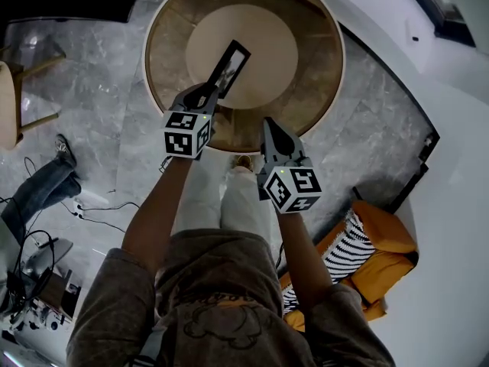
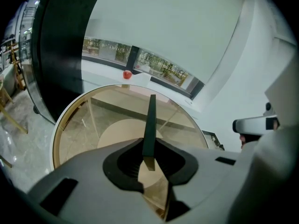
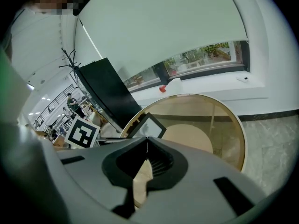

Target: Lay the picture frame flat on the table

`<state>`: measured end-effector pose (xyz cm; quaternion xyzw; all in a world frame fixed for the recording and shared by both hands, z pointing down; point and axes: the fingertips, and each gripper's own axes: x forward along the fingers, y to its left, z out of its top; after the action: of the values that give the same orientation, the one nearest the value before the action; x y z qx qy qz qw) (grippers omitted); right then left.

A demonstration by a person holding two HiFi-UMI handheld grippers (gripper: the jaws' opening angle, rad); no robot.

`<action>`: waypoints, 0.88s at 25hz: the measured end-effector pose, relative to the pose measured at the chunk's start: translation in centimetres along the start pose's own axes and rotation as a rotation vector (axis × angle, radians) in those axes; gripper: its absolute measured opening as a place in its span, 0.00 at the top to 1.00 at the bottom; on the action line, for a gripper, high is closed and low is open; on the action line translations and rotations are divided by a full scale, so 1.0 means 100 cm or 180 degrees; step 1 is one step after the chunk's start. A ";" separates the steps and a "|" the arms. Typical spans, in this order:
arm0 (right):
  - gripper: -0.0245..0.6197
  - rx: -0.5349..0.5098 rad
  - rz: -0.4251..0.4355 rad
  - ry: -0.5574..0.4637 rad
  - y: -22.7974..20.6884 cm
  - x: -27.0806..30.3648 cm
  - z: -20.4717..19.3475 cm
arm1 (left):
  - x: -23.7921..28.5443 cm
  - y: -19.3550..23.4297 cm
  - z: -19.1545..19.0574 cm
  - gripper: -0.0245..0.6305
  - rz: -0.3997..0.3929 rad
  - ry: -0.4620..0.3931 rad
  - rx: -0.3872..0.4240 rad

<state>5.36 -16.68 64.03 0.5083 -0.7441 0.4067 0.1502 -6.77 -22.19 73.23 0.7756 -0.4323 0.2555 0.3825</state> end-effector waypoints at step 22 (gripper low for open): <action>0.93 -0.0005 0.0018 0.0097 0.000 0.019 -0.013 | 0.016 0.029 0.003 0.79 0.0148 -0.0129 -0.0041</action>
<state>4.34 -16.86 66.05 0.4998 -0.7435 0.4142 0.1608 -8.44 -24.13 75.29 0.7679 -0.4594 0.2458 0.3727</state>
